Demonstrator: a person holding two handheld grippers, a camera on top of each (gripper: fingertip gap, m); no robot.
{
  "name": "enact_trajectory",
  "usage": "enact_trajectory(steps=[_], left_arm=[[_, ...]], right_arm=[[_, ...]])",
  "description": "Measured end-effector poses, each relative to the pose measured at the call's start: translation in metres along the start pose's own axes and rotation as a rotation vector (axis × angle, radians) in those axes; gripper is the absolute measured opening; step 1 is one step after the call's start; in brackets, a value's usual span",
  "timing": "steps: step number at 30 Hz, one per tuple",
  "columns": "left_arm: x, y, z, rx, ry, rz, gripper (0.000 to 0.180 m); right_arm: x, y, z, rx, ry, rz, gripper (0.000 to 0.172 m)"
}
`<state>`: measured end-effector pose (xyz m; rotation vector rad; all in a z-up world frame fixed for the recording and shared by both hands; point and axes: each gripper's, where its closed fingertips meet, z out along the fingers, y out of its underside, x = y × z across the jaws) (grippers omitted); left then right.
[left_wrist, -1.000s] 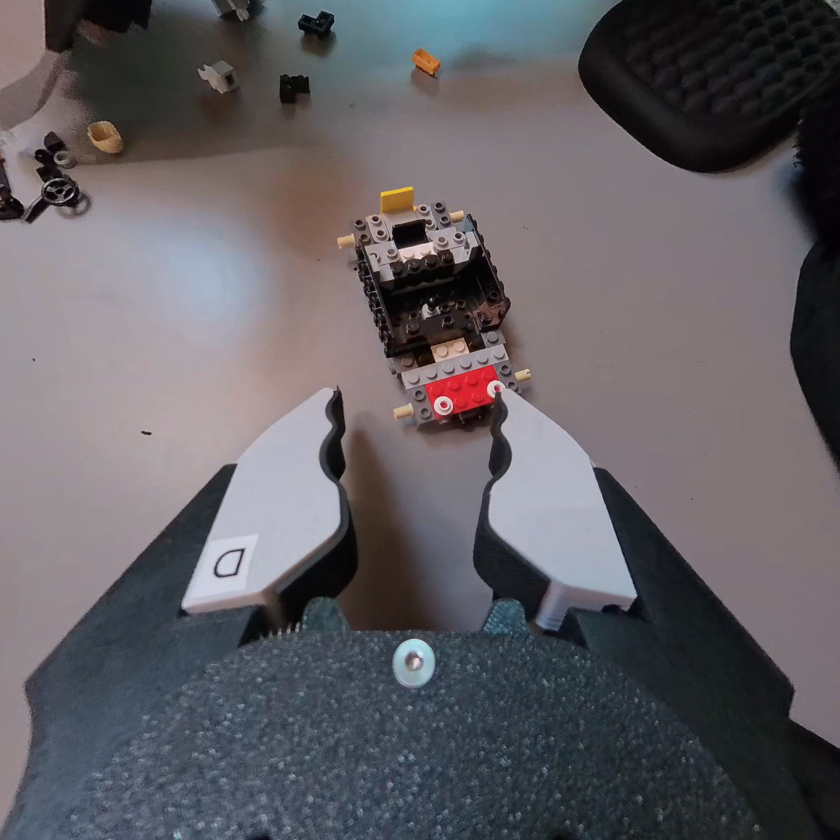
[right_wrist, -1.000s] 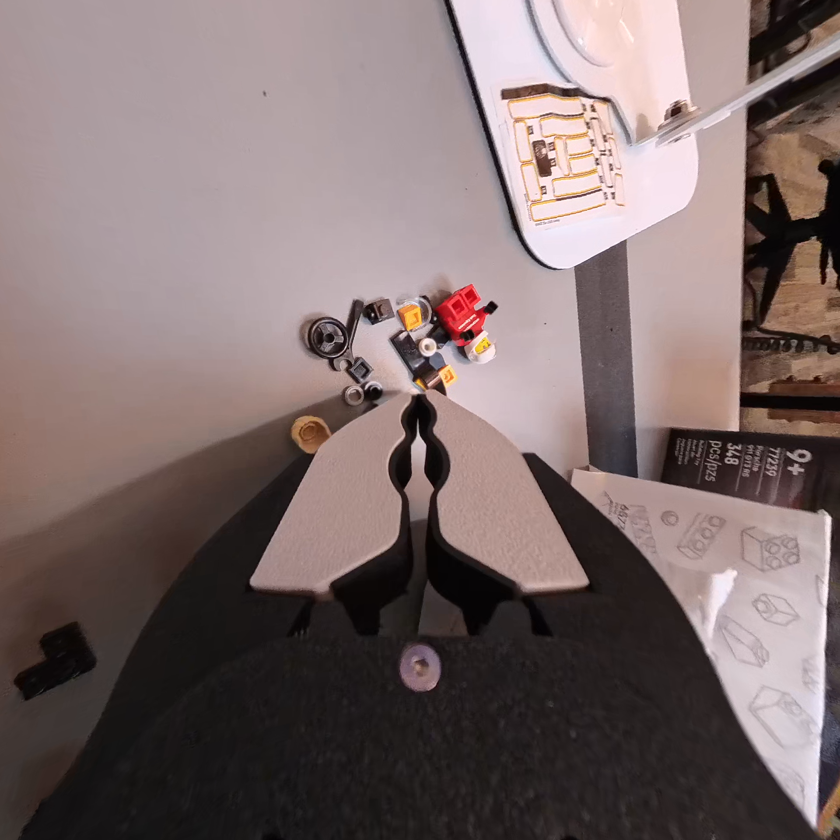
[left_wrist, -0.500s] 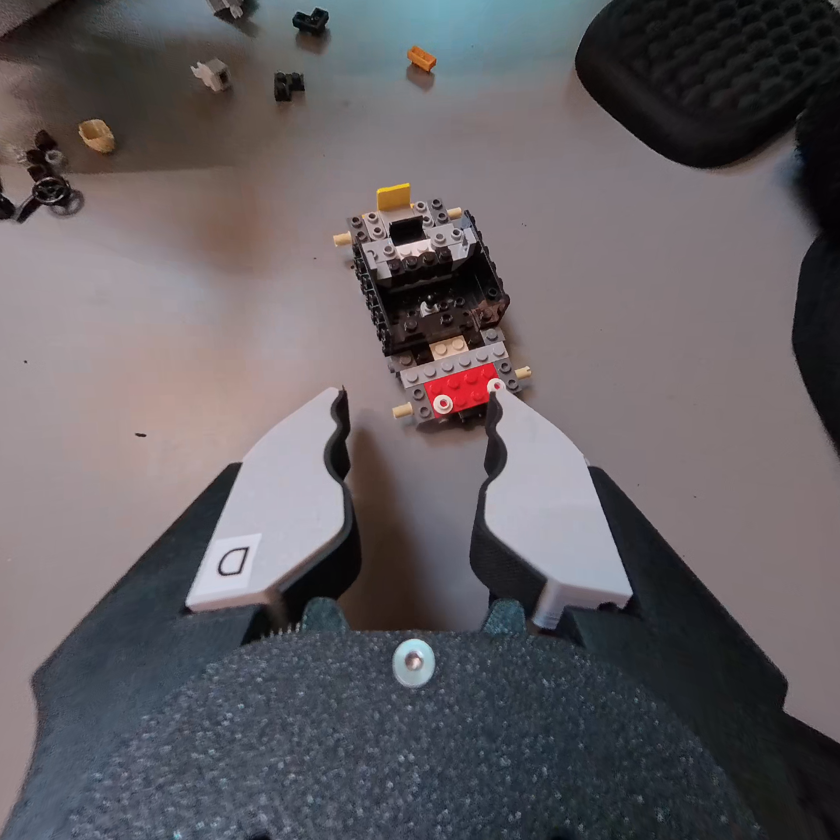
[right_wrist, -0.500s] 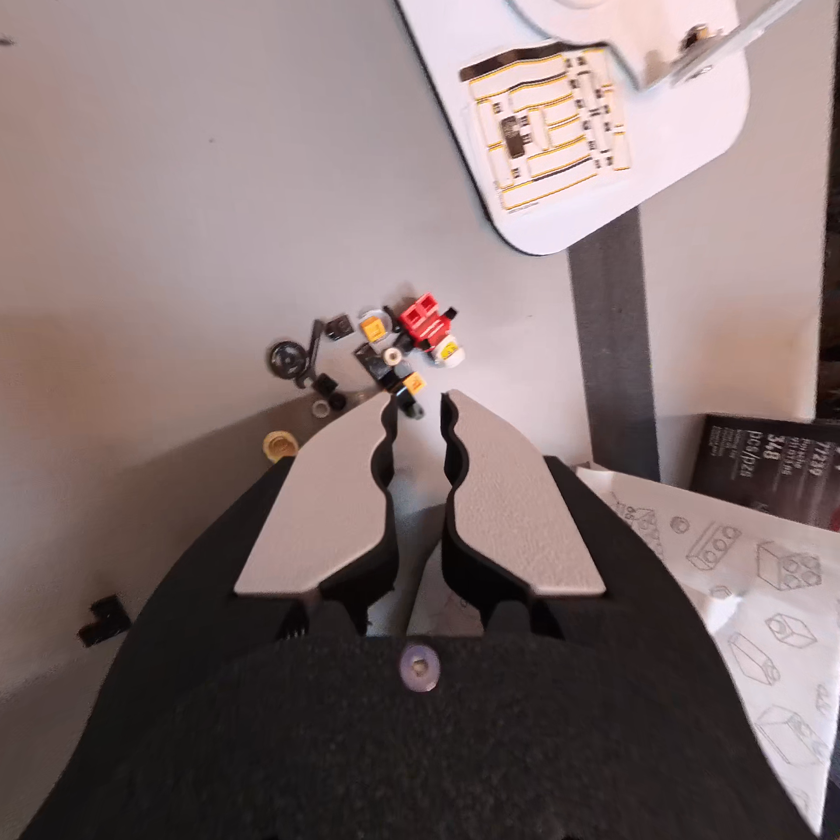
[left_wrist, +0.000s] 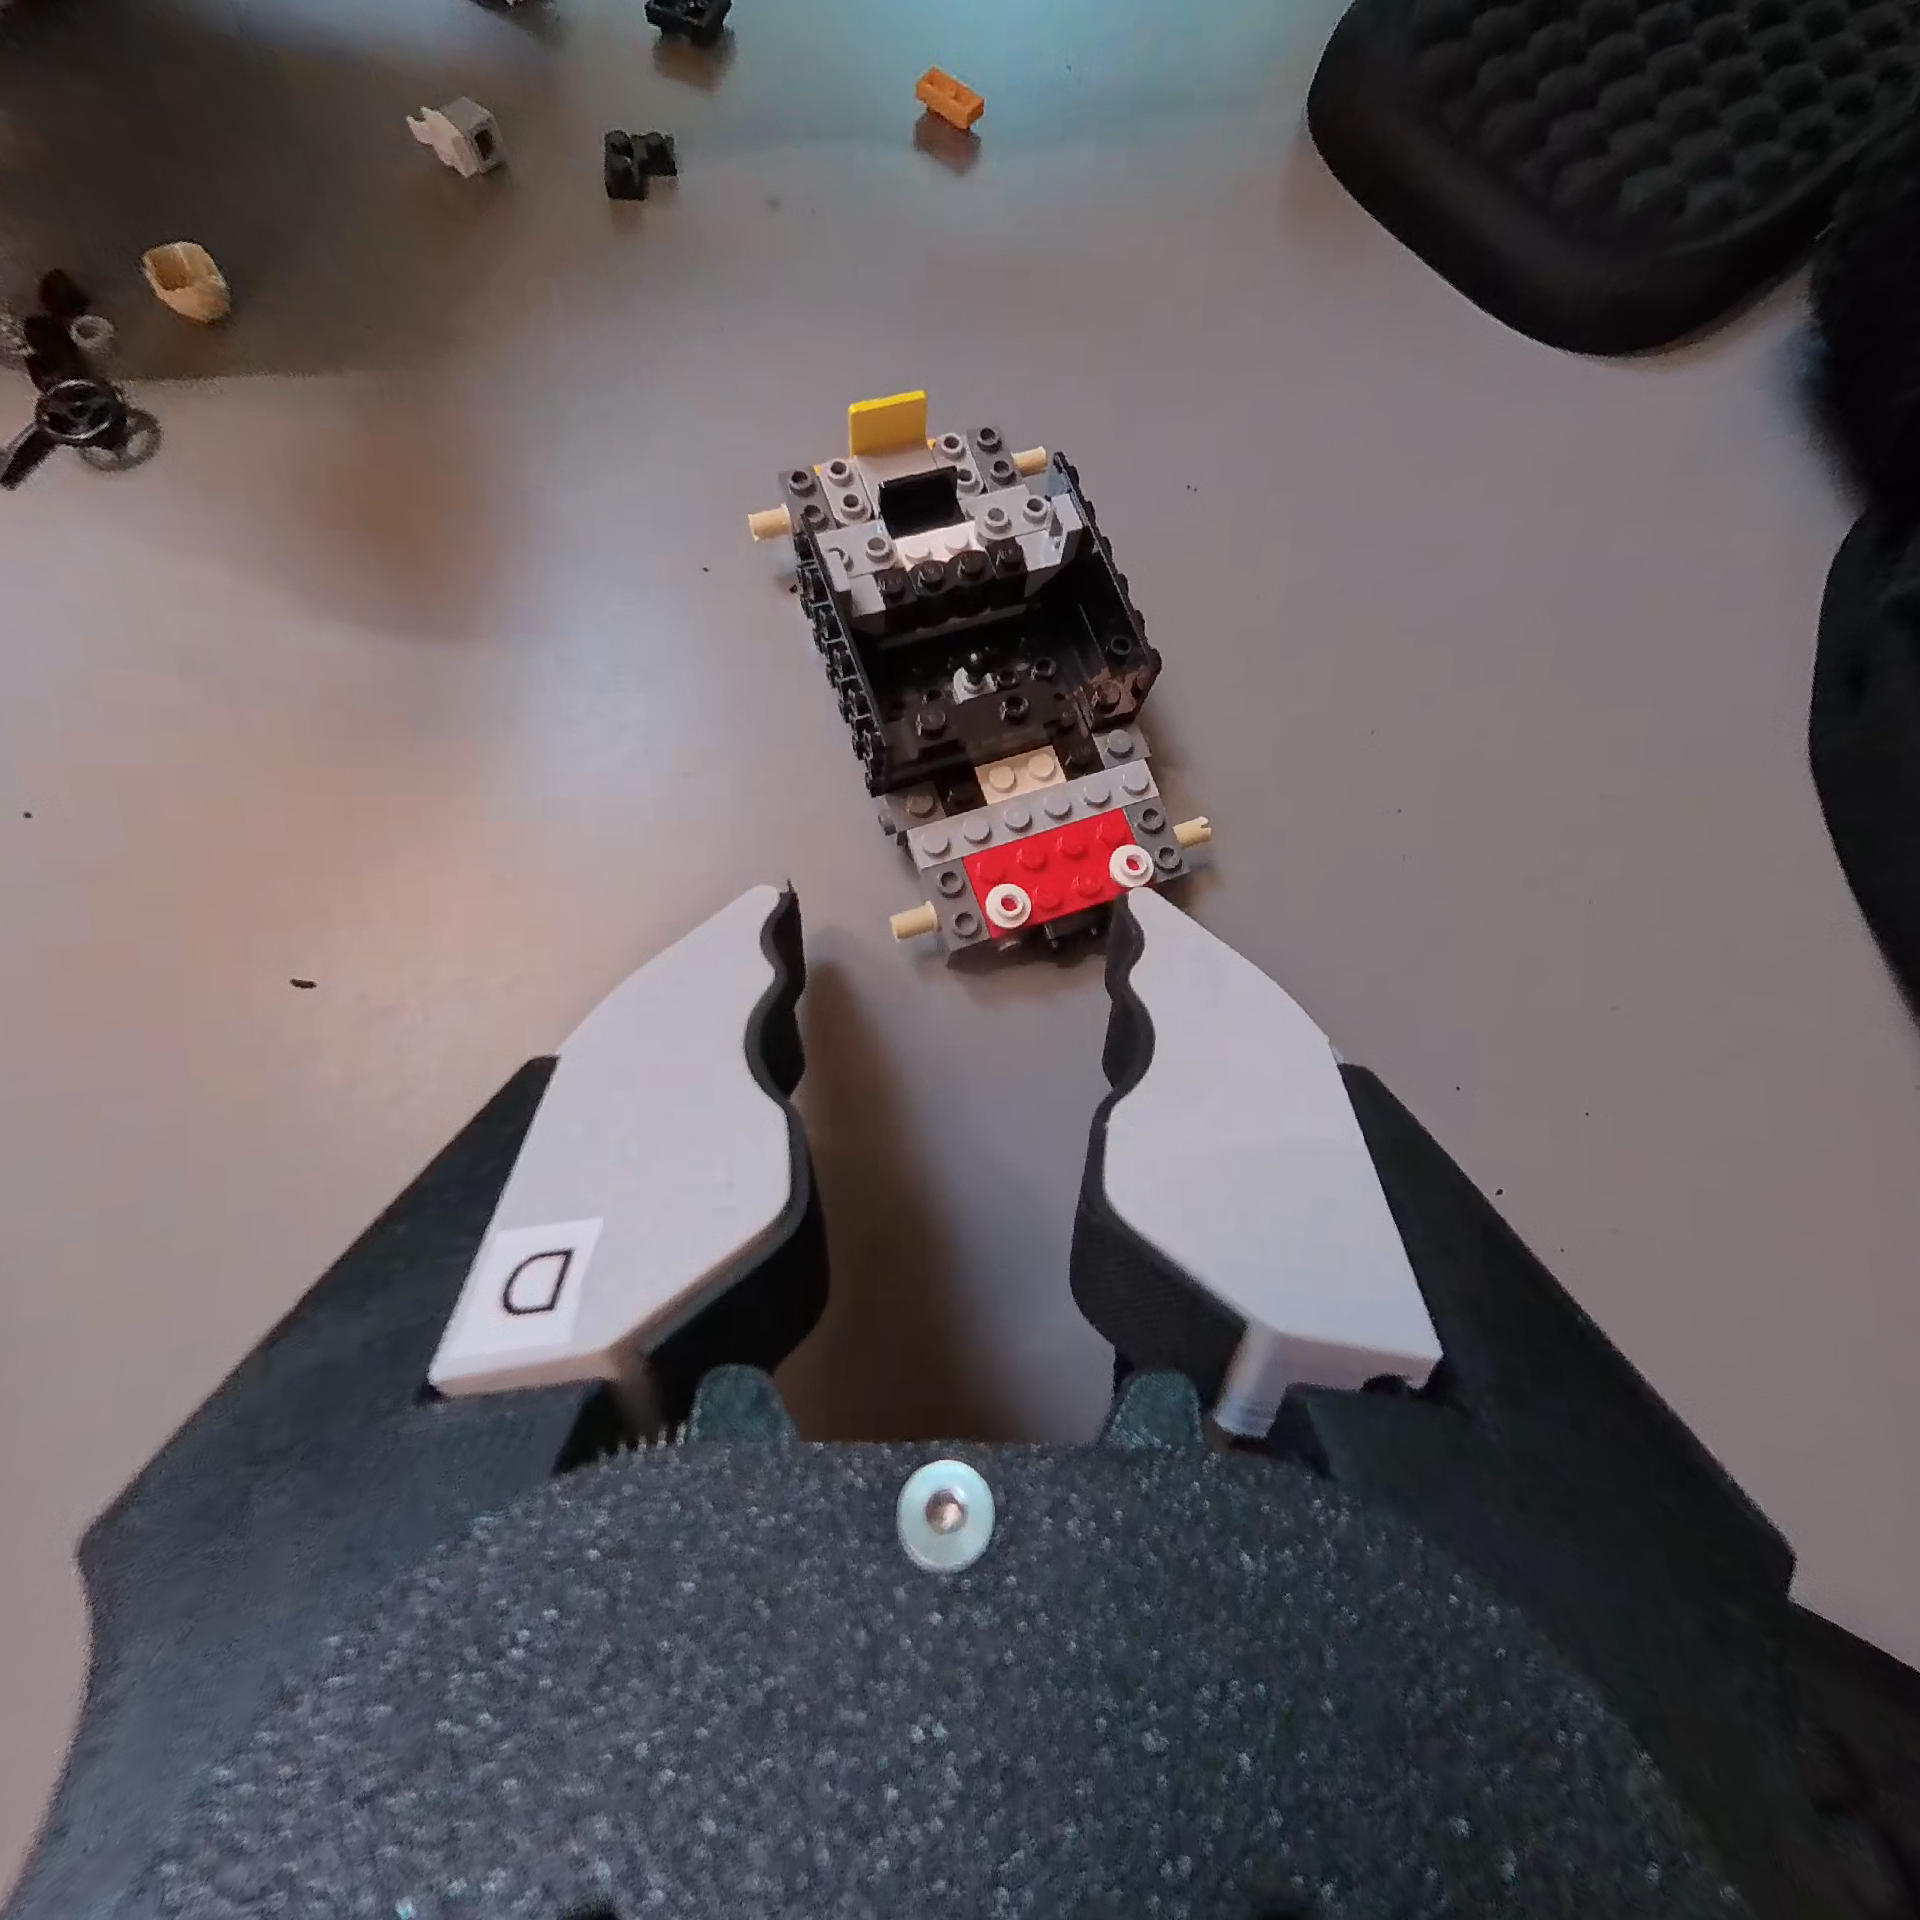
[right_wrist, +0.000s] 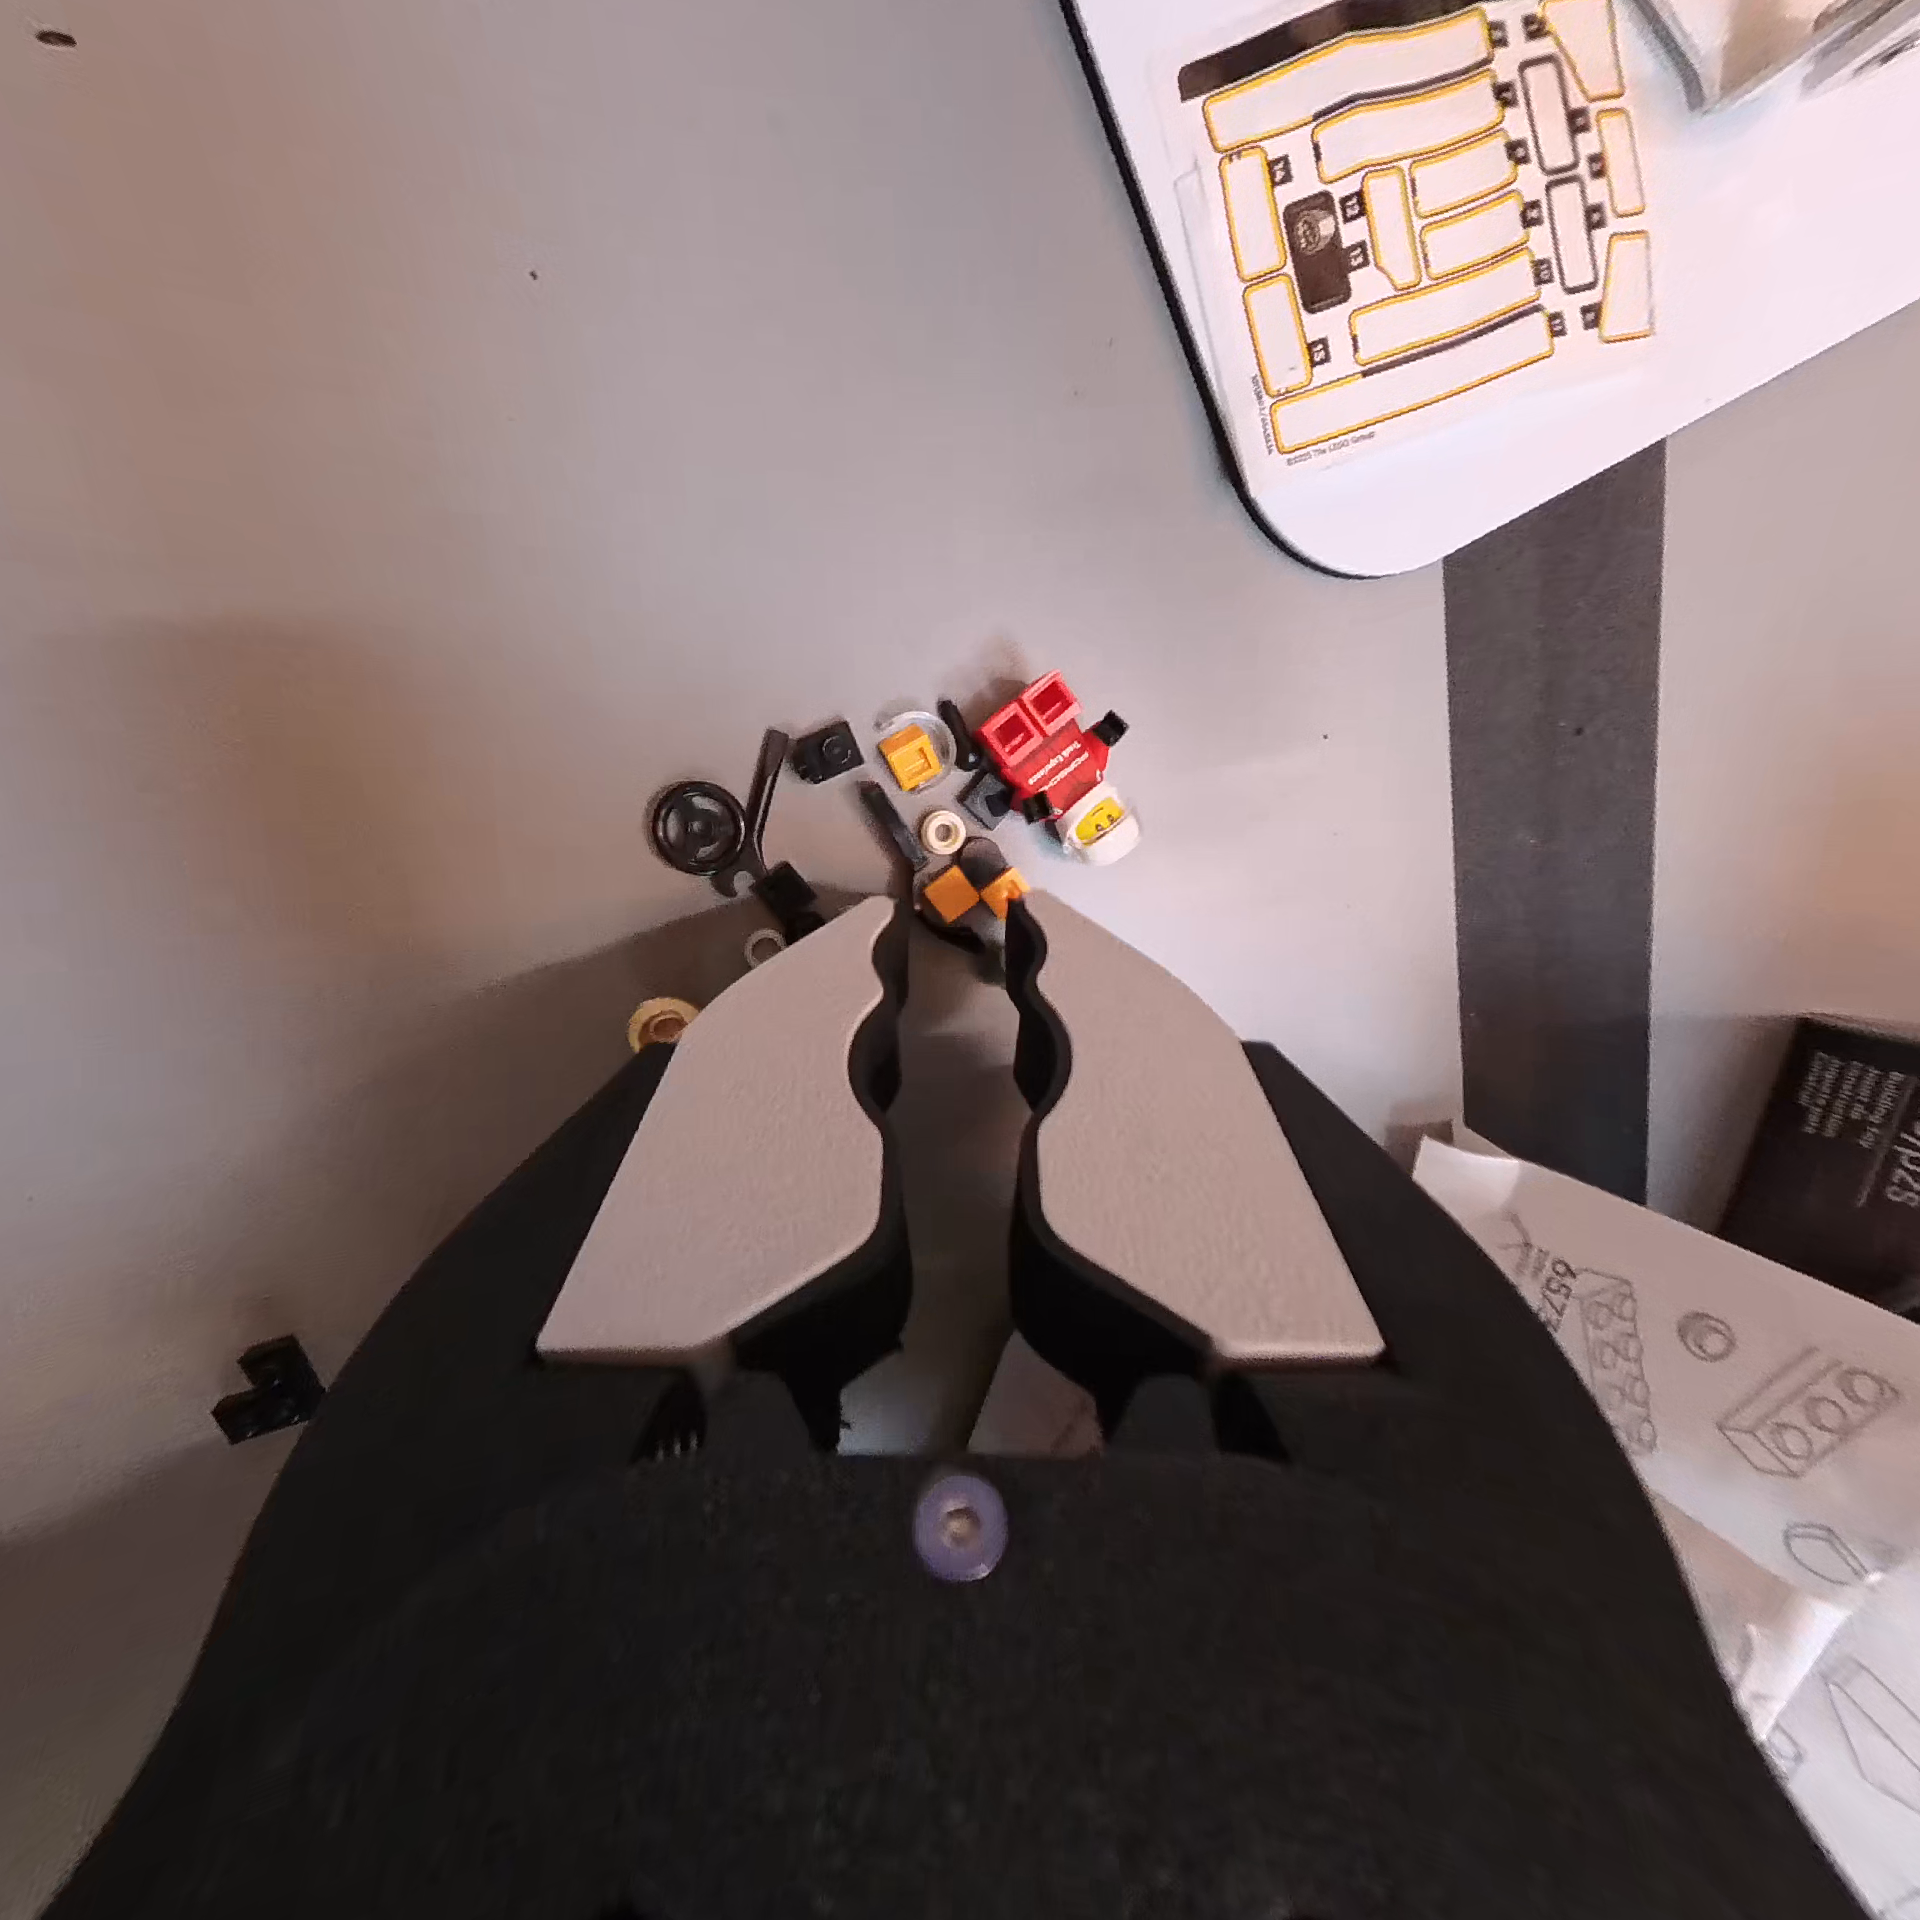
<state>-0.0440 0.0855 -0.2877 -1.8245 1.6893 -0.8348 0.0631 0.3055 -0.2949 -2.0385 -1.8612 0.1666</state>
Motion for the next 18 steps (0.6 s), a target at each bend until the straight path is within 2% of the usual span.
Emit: enact_trajectory(steps=[6, 11, 14, 18], left_arm=[[0.0, 0.003, 0.001, -0.01, 0.003, -0.001, 0.054], [0.0, 0.003, 0.001, -0.012, 0.003, -0.001, 0.054], [-0.001, 0.003, 0.0, -0.012, -0.001, 0.0, 0.054], [-0.001, 0.003, 0.0, -0.011, -0.002, 0.001, 0.053]], right_arm=[[-0.003, 0.004, 0.001, -0.032, -0.016, -0.023, 0.007], [-0.016, -0.012, -0.029, 0.081, -0.013, -0.038, 0.003], [-0.052, -0.024, -0.054, 0.154, -0.115, -0.06, 0.003], [-0.113, -0.014, -0.056, 0.104, -0.249, -0.126, 0.003]])
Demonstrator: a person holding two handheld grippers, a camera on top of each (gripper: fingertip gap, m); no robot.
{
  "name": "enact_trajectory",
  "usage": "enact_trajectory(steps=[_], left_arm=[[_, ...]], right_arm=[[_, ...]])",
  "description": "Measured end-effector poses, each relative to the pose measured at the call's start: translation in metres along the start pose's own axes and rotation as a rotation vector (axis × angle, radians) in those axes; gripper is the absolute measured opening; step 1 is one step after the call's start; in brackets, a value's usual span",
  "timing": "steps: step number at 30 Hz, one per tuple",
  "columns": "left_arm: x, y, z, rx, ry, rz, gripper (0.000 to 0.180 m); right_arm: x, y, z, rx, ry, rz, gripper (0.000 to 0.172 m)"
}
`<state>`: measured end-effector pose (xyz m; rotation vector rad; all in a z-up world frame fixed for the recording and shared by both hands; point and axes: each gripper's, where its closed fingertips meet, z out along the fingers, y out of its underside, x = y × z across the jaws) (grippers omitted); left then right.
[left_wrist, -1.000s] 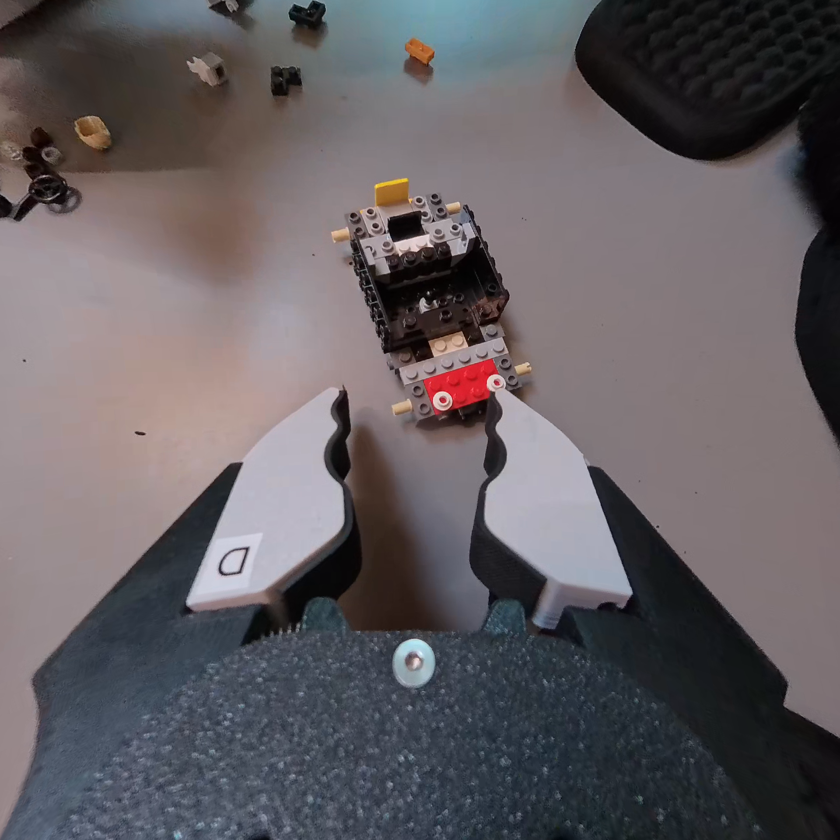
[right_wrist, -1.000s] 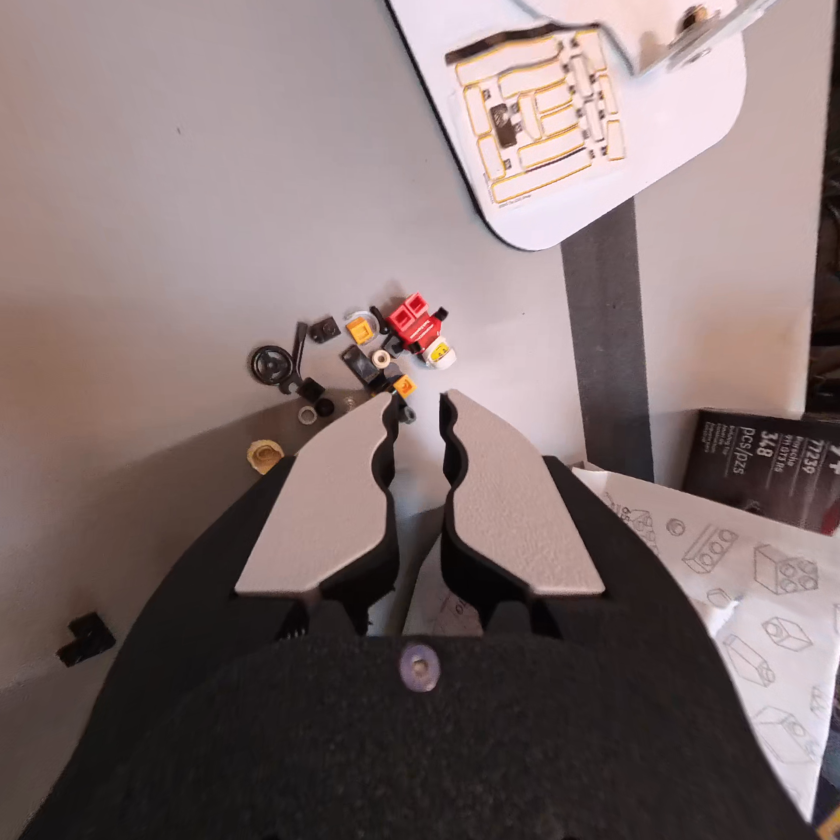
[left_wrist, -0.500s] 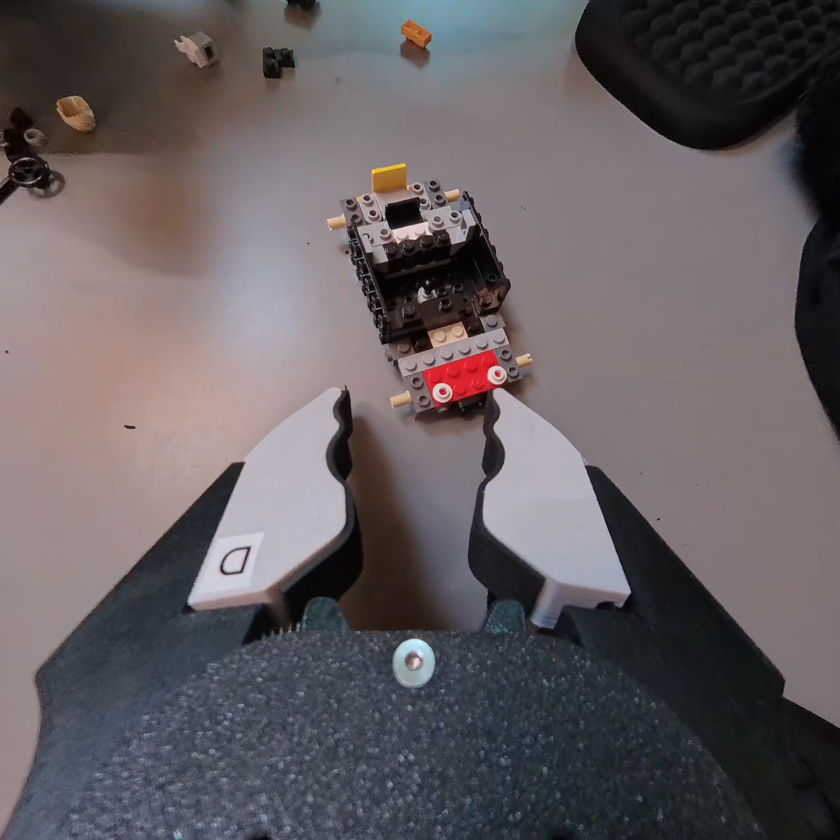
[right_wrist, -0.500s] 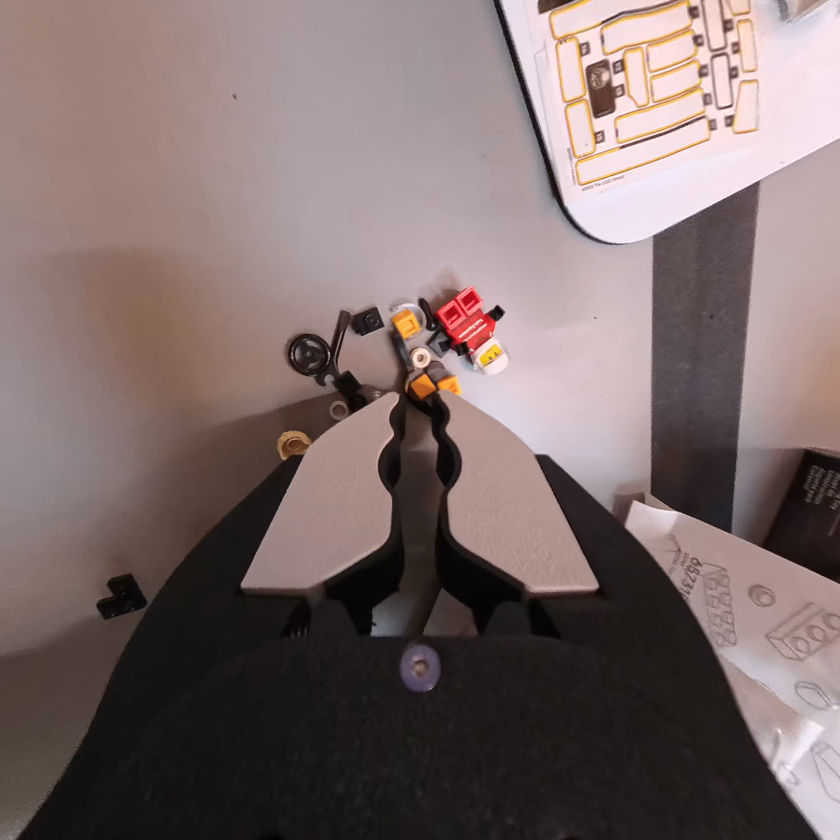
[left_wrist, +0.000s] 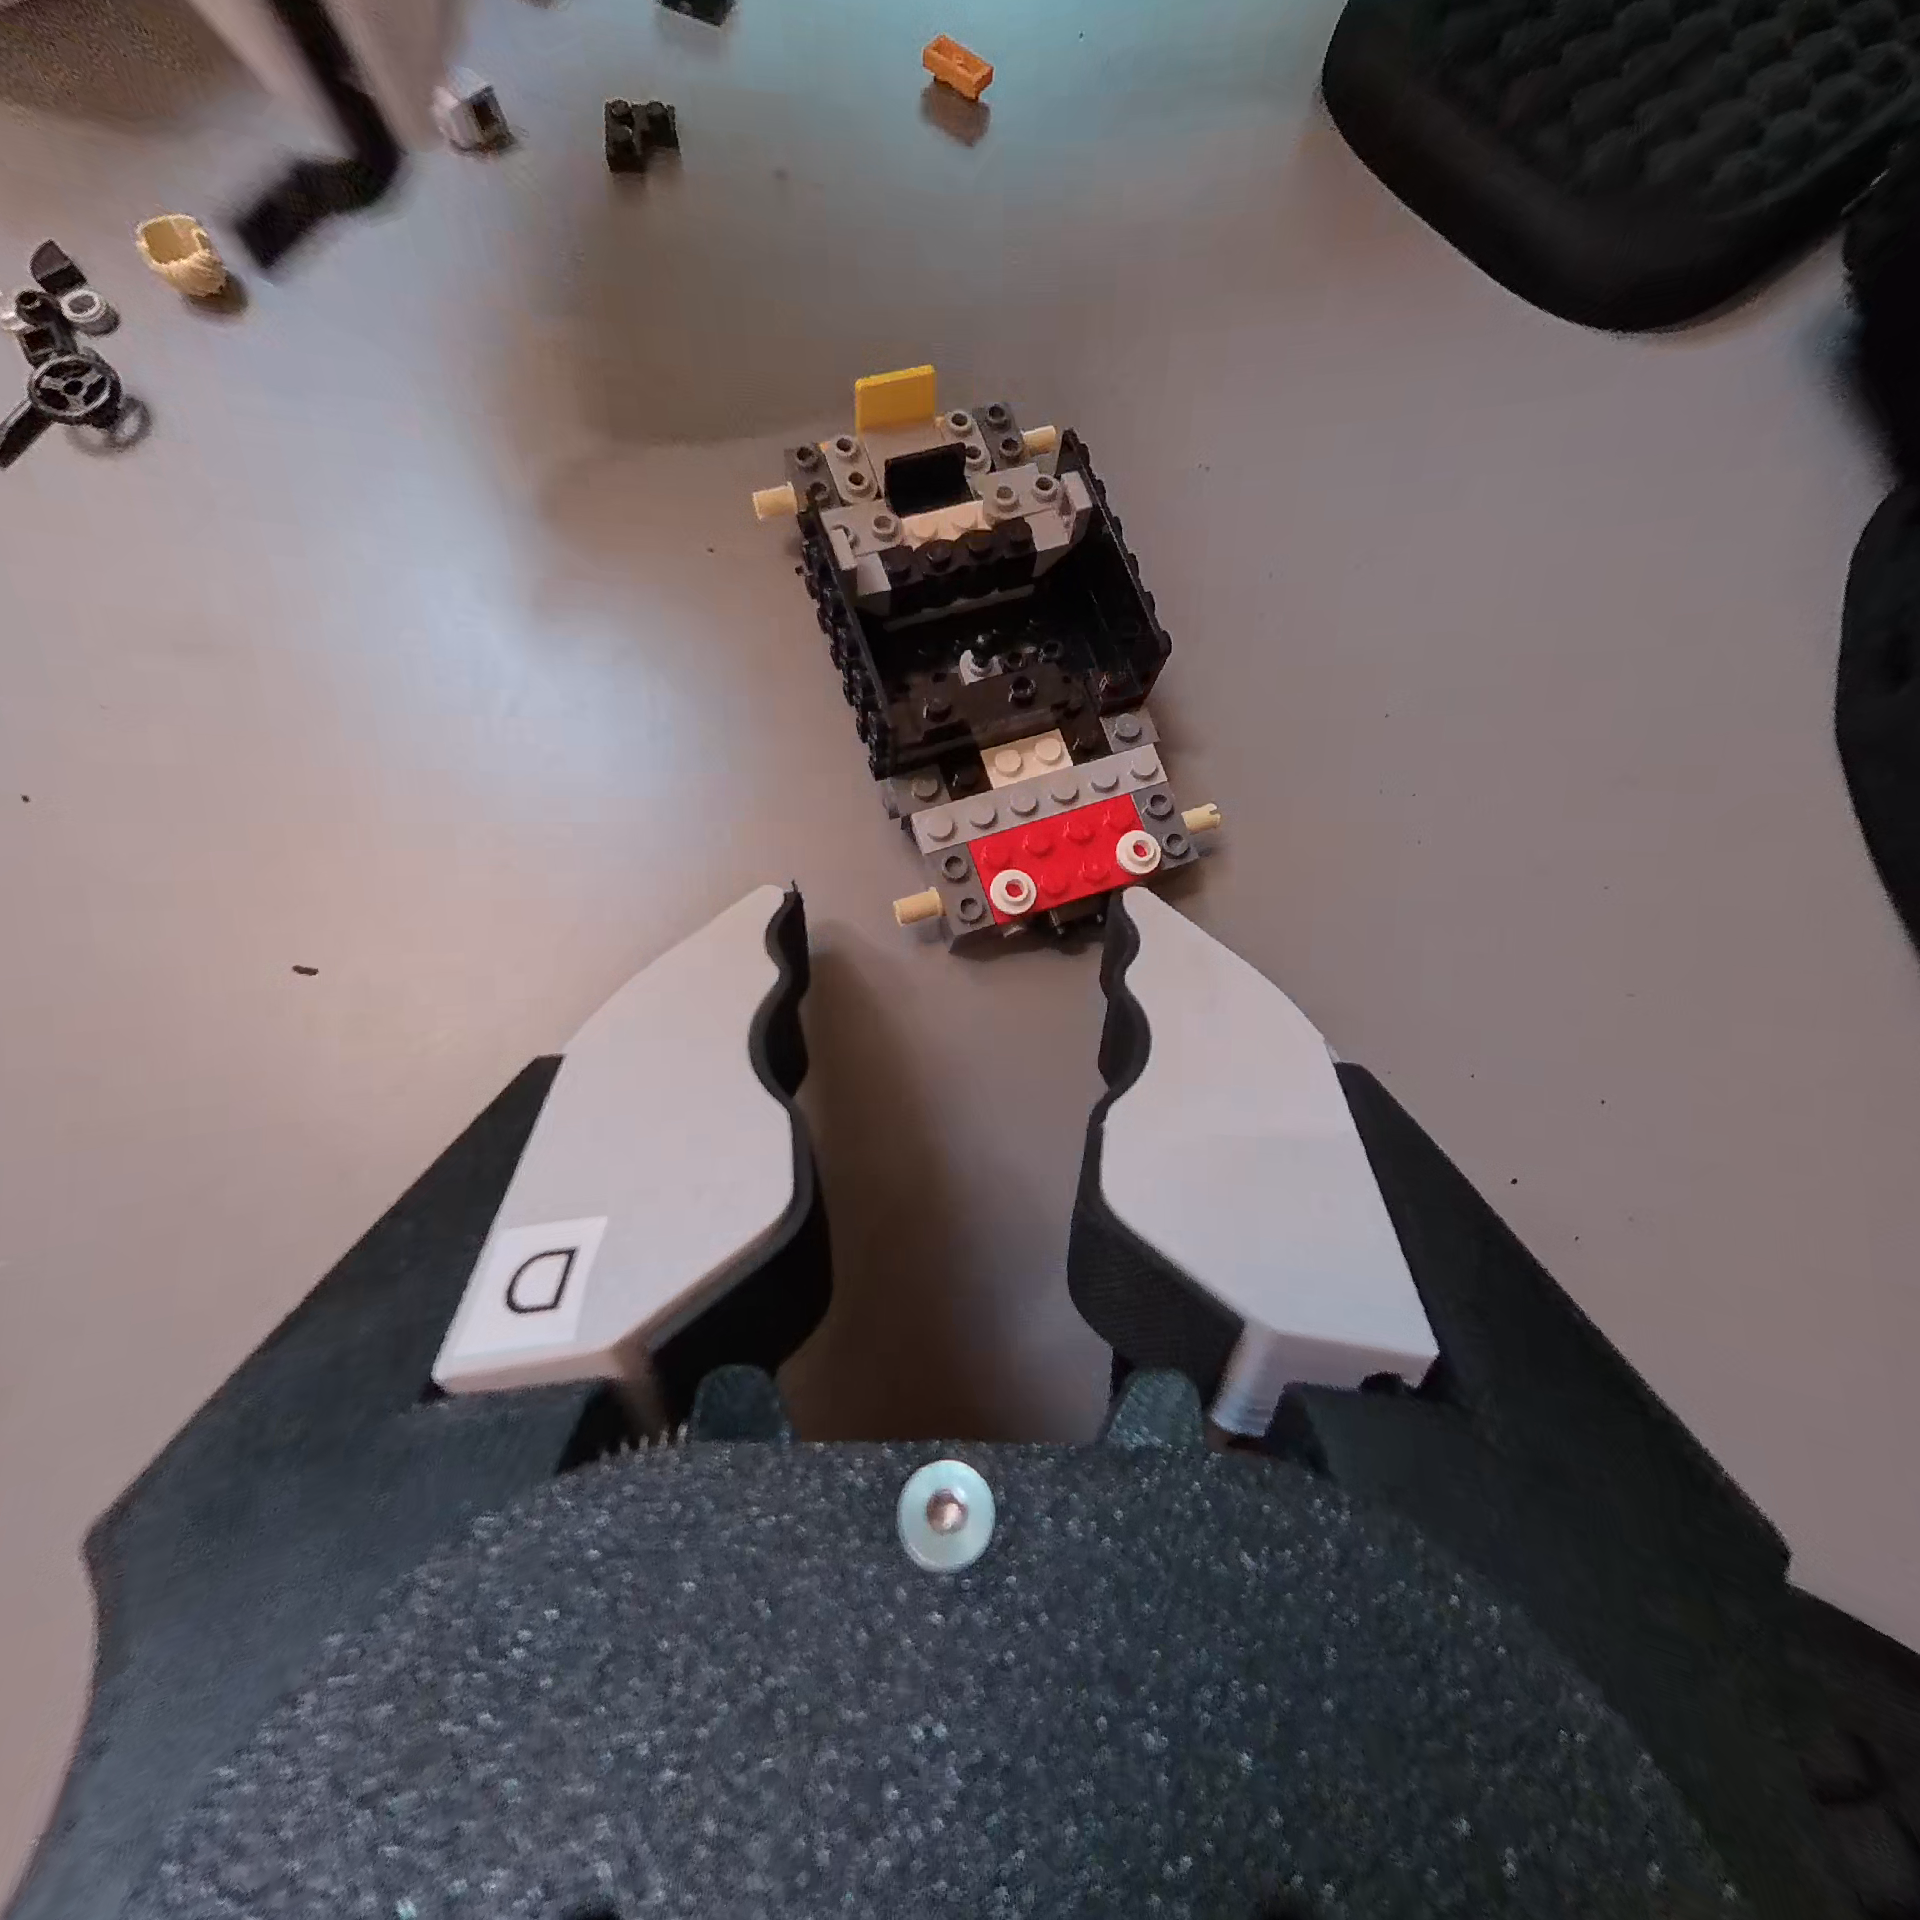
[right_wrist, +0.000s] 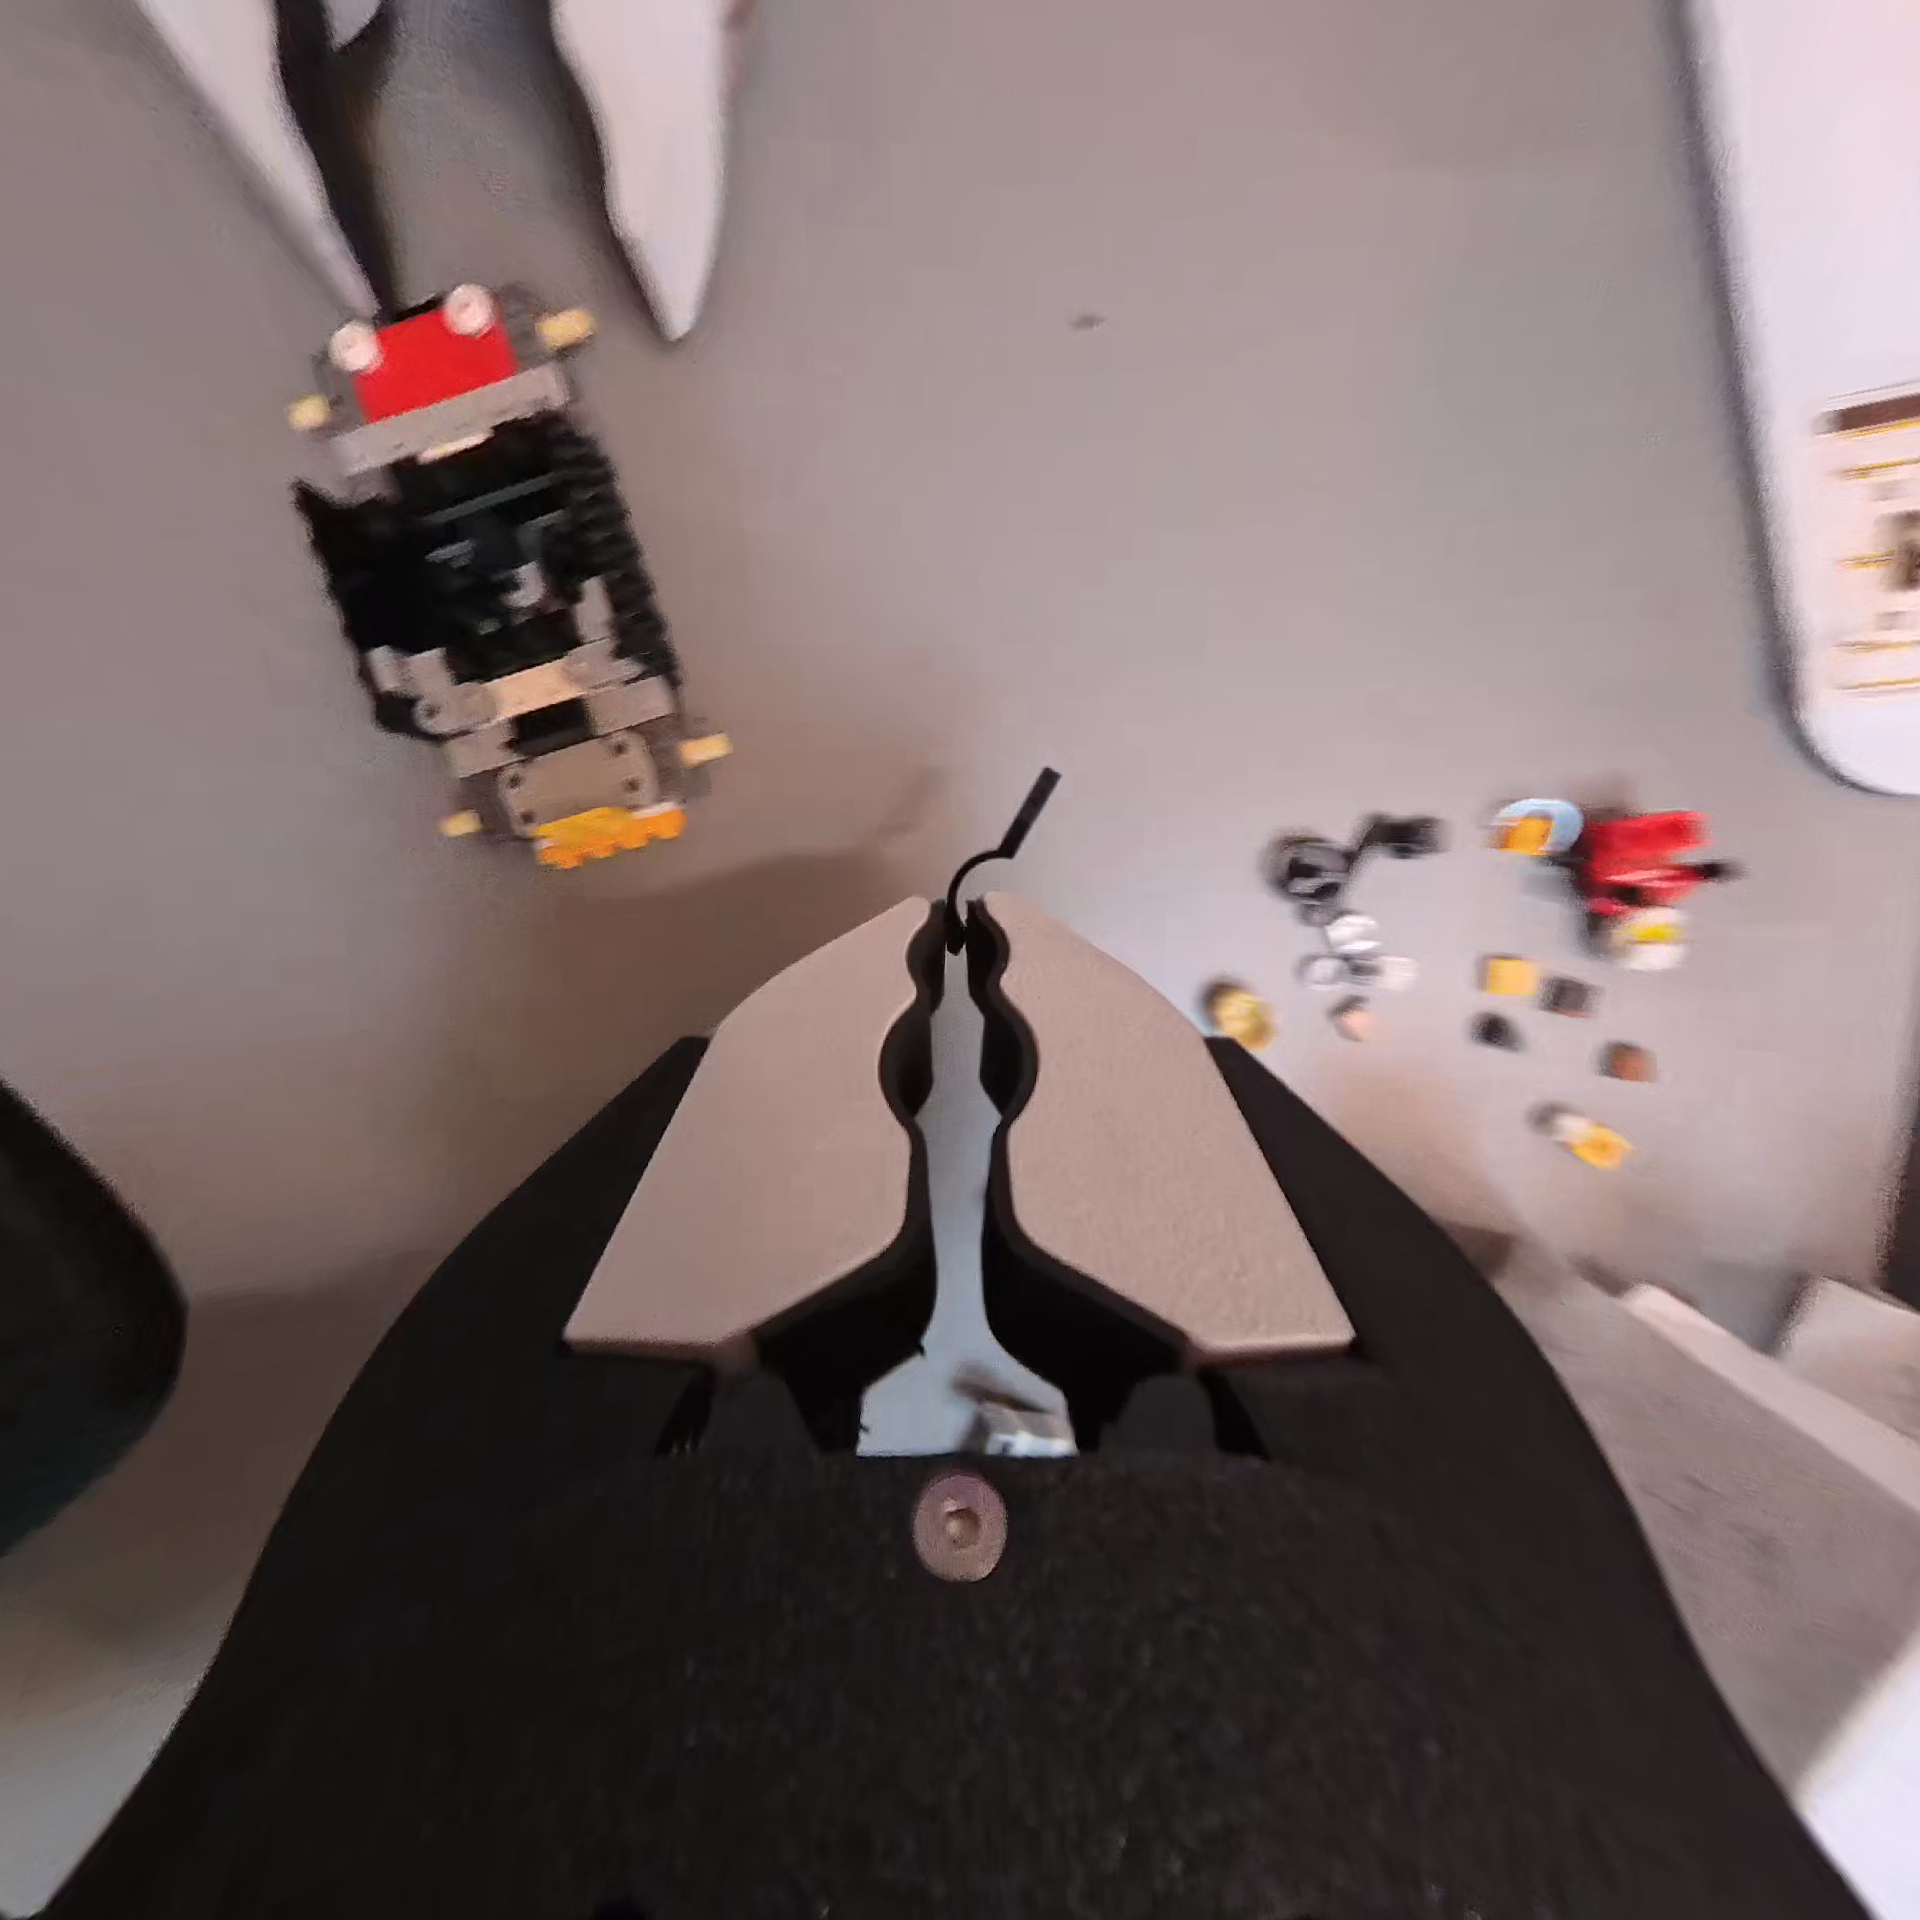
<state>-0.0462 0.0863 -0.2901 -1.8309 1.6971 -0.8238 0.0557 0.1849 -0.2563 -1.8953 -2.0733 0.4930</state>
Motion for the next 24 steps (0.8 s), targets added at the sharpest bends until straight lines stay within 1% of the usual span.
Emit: enact_trajectory(steps=[3, 6, 8, 13, 15, 17, 20, 22, 23, 24], left_arm=[[0.001, 0.0, 0.0, -0.001, -0.001, 0.002, 0.053], [0.0, 0.0, 0.0, 0.0, -0.006, 0.002, 0.053], [0.0, 0.0, 0.0, 0.0, -0.008, -0.001, 0.053], [-0.001, 0.0, 0.0, 0.003, -0.008, -0.005, 0.053], [-0.001, 0.0, -0.001, 0.003, -0.01, -0.003, 0.053], [-0.002, 0.0, -0.001, 0.002, -0.012, 0.0, 0.053], [-0.003, -0.002, -0.006, 0.02, -0.01, 0.002, 0.054], [-0.004, -0.006, -0.013, 0.057, -0.014, -0.006, 0.054], [-0.006, -0.009, -0.016, 0.08, -0.024, -0.012, 0.053], [-0.009, -0.012, -0.02, 0.101, -0.036, -0.018, 0.052]], right_arm=[[-0.024, 0.016, 0.023, -0.083, -0.025, -0.009, 0.004], [-0.033, 0.027, 0.033, -0.107, -0.021, 0.016, 0.014], [-0.034, 0.025, 0.024, -0.072, 0.004, 0.034, 0.019], [-0.034, 0.012, -0.028, 0.106, 0.128, 0.076, 0.021], [-0.039, 0.016, -0.037, 0.137, 0.153, 0.107, 0.023], [-0.044, 0.02, -0.03, 0.143, 0.178, 0.121, 0.023], [-0.045, 0.024, -0.001, 0.138, 0.208, 0.143, 0.024], [-0.041, 0.026, 0.019, 0.126, 0.221, 0.163, 0.025], [-0.038, 0.028, 0.027, 0.113, 0.226, 0.169, 0.022], [-0.037, 0.029, 0.032, 0.103, 0.216, 0.166, 0.008]])
